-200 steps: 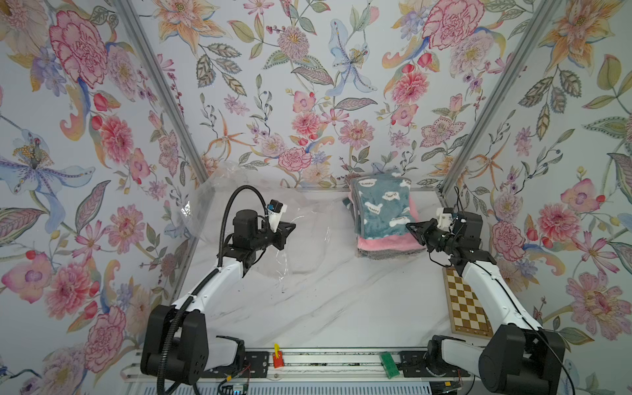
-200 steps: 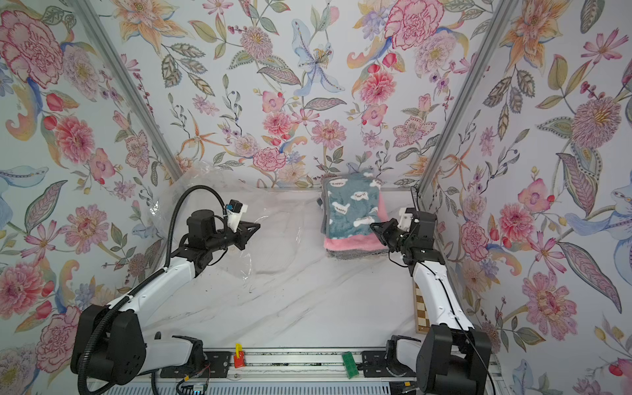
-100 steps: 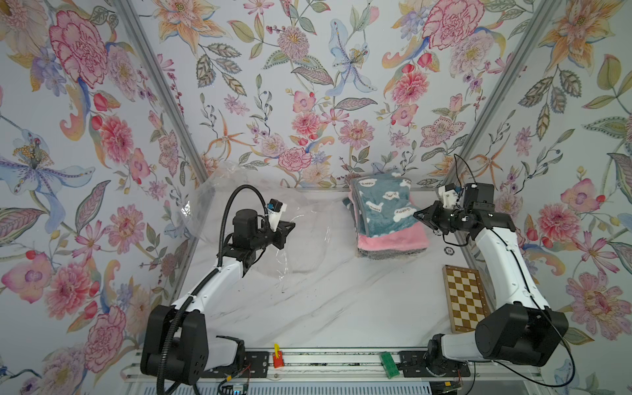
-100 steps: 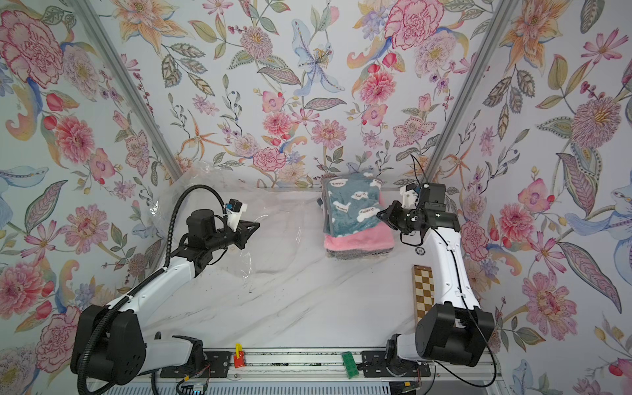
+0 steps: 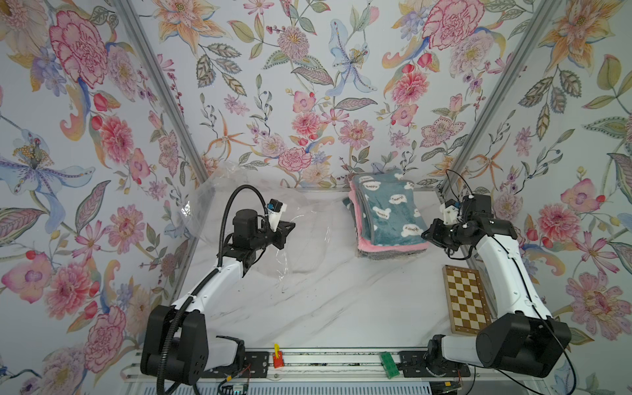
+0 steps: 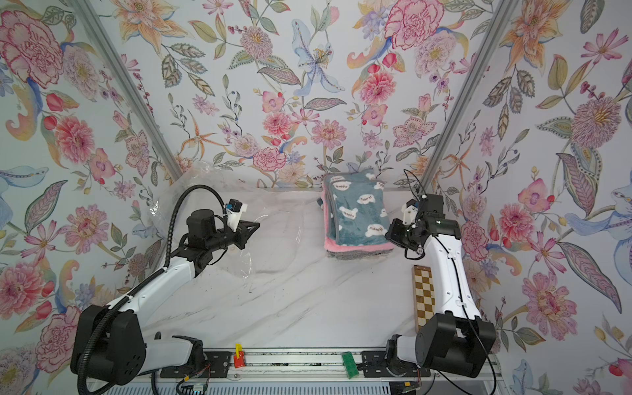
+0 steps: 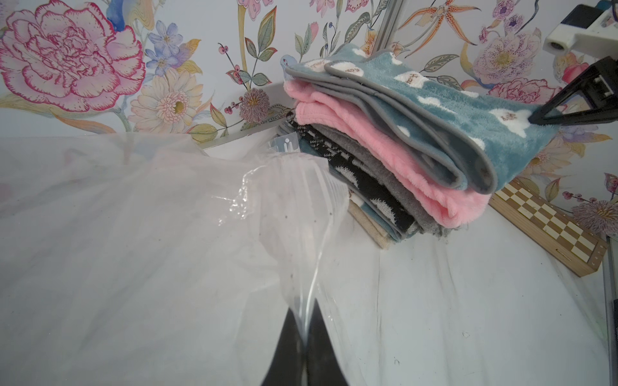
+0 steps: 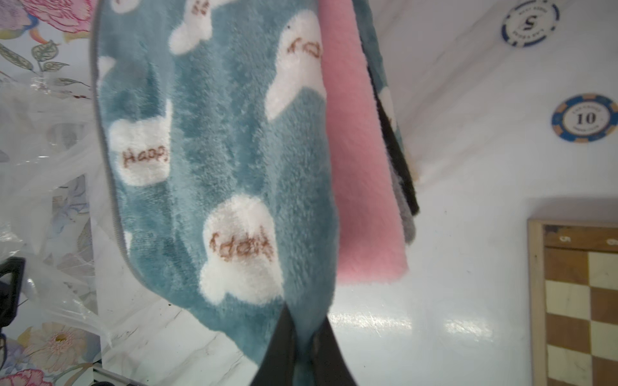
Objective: Take the blanket out of the vacuum bag
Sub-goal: Place the blanket at the center of the board.
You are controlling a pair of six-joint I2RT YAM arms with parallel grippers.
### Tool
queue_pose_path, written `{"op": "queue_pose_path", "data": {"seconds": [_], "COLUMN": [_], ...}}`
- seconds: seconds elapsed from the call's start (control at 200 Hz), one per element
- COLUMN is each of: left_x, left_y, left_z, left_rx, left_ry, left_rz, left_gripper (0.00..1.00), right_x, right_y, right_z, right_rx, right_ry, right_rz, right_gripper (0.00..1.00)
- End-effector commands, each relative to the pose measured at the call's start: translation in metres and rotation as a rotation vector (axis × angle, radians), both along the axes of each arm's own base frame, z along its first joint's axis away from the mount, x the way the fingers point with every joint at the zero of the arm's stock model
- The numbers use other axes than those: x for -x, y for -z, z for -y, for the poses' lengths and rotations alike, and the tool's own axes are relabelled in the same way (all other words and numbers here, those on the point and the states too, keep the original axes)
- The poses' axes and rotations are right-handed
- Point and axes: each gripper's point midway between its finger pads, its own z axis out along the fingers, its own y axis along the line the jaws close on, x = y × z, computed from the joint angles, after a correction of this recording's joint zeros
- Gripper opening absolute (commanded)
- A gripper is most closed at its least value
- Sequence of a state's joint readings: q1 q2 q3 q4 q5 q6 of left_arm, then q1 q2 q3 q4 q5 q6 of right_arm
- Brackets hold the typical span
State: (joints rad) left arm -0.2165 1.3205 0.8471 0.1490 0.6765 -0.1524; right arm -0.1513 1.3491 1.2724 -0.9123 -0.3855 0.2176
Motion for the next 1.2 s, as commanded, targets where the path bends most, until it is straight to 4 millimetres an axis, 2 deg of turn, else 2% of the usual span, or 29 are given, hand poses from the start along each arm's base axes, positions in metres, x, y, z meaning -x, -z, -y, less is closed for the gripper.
{"op": "queue_pose_path", "data": {"seconds": [0.0,0.06,0.13,0.215,0.285,0.385,0.495,0.671,0.731,0.791,0.816,1.041,1.196], "left_x": [0.000,0.000,0.000,0.000,0.000,0.000,0.000,0.001,0.001,0.001,0.001,-0.001,-0.002], "left_y": [-0.018,-0.018,-0.017,-0.017,-0.017,-0.016,-0.017,-0.018,-0.018,-0.016,-0.016,-0.012,-0.009], "left_z": [0.003,0.003,0.004,0.004,0.004,0.005,0.006,0.004,0.004,0.004,0.004,0.005,0.005], "left_rx": [-0.001,-0.002,-0.002,-0.003,-0.004,-0.003,-0.001,-0.010,-0.011,-0.012,-0.013,-0.009,-0.011], "left_ry": [0.013,0.013,0.013,0.014,0.015,0.017,0.021,0.013,0.013,0.013,0.012,0.012,0.010], "left_rz": [0.053,0.054,0.051,0.051,0.052,0.049,0.048,0.057,0.057,0.054,0.053,0.038,0.033], "left_gripper": [0.02,0.02,0.02,0.02,0.02,0.02,0.02,0.02,0.02,0.02,0.02,0.02,0.02], "right_x": [0.012,0.011,0.010,0.009,0.010,0.011,0.009,0.003,-0.002,-0.008,-0.005,-0.024,-0.034], "right_y": [0.022,0.023,0.015,-0.007,-0.032,-0.062,-0.072,-0.067,-0.064,-0.059,-0.057,-0.021,-0.001], "right_z": [0.011,0.013,0.015,0.015,0.010,-0.021,-0.074,-0.142,-0.158,-0.166,-0.179,-0.204,-0.204], "right_rx": [0.077,0.098,0.133,0.200,0.279,0.368,0.396,0.558,0.609,0.657,0.657,0.678,0.728], "right_ry": [-0.016,-0.021,-0.030,-0.037,-0.037,-0.117,-0.272,-0.511,-0.540,-0.551,-0.585,-0.657,-0.669], "right_rz": [-0.066,-0.061,-0.032,0.035,0.110,0.242,0.363,0.516,0.564,0.590,0.601,0.508,0.425], "right_gripper": [0.21,0.25,0.35,0.45,0.52,0.65,0.70,0.64,0.55,0.56,0.56,0.53,0.50]}}
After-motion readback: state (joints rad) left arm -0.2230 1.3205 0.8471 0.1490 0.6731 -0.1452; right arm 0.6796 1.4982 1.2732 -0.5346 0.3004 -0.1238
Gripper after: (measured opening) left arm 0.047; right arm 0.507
